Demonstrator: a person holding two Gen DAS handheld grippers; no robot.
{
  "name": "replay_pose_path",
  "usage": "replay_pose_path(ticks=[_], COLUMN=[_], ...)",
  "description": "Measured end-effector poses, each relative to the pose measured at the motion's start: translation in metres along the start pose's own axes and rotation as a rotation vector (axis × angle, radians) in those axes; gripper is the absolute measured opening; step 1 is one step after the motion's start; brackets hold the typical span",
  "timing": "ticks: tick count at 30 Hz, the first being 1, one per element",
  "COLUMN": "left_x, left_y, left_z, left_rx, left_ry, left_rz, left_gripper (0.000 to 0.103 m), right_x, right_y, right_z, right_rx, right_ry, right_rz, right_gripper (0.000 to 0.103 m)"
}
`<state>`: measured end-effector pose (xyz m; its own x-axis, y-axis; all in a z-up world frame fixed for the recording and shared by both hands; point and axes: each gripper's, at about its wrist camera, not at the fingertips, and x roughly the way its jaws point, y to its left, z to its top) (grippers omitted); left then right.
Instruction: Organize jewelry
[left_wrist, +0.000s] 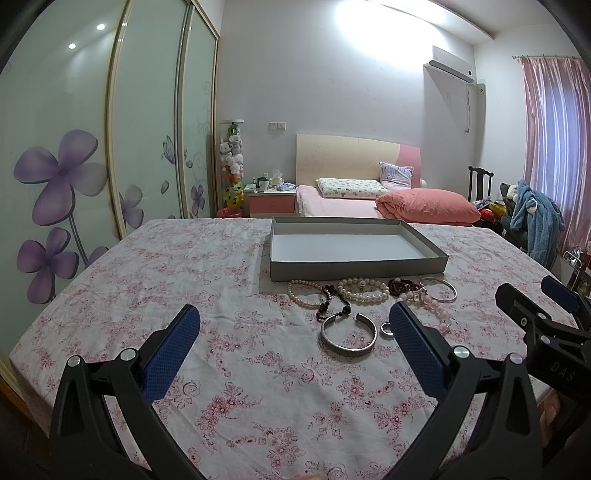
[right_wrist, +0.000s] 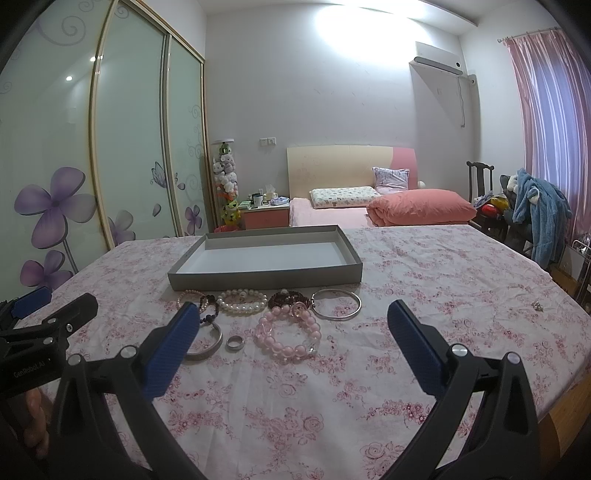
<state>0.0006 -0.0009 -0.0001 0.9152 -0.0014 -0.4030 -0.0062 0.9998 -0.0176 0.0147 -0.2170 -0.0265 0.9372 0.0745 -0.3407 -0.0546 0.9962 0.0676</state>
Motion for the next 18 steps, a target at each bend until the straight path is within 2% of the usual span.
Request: replay_pose_path(ticks=[10,14,18], left_x=[0.006,0.022,0.041], left_y=[-0.002,-0.005,0.001], left_z=[-0.004,-0.013,-0.019], left_rx=[-0.001,-0.004,-0.021], left_ry=[0.027,0.079,0.181], left_rz=[0.003,-0.016,-0.06], left_gripper=[0.101,0.101,0.101], right_x=[0.005,0.019,0.046], right_y=[-0.003,-0.011,-0.018], right_z=[-0.004,-0.01,-0.015], right_rx=[0.016,0.042,0.057], right_ry=[0.023,0.071,0.172], right_rz=[0.003,0.005,0.021], right_gripper=[0.099,0.099,0.099])
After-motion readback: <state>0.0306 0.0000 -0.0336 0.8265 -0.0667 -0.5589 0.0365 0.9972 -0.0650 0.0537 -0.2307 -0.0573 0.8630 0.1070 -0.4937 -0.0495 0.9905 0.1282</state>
